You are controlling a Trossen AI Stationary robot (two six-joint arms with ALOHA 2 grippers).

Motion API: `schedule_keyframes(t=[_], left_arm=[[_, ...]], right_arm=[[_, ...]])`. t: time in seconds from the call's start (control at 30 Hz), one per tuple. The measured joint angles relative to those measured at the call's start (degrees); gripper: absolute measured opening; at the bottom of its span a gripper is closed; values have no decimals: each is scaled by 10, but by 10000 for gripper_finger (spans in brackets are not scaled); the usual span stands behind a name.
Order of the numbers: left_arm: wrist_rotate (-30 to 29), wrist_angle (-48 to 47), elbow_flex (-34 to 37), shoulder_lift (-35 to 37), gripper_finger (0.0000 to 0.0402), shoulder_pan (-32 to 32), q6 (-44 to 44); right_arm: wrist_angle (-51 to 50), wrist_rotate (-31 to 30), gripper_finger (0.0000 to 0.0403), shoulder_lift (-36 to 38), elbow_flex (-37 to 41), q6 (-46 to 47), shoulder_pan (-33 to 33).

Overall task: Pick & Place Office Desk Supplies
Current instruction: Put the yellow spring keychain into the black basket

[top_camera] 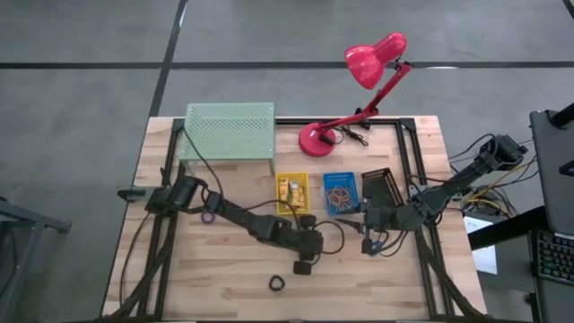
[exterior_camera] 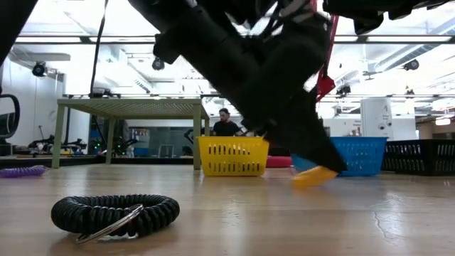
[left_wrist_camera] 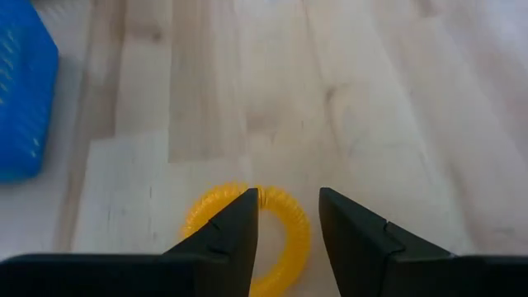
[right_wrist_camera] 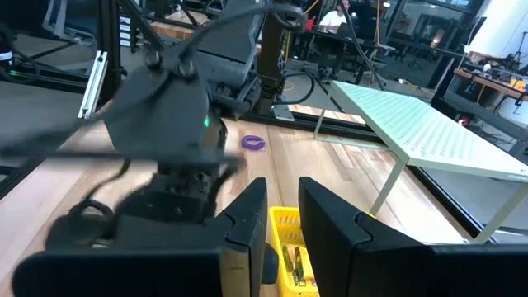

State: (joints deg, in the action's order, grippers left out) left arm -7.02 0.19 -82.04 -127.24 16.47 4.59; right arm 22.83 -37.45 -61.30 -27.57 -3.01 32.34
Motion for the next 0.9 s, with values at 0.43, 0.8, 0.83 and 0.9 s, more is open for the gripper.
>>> schedule_keyframes(t=[0.43, 0.8, 0.83, 0.9], left_arm=[[-3, 18, -9, 9, 136, 1, -20], [2, 11, -12, 26, 136, 7, -36], [2, 3, -10, 25, 136, 6, -30], [5, -11, -10, 20, 136, 3, -22]], right_arm=[[0, 0, 68, 0, 0, 0, 0], [0, 0, 68, 0, 0, 0, 0], [0, 0, 68, 0, 0, 0, 0], [0, 0, 68, 0, 0, 0, 0]])
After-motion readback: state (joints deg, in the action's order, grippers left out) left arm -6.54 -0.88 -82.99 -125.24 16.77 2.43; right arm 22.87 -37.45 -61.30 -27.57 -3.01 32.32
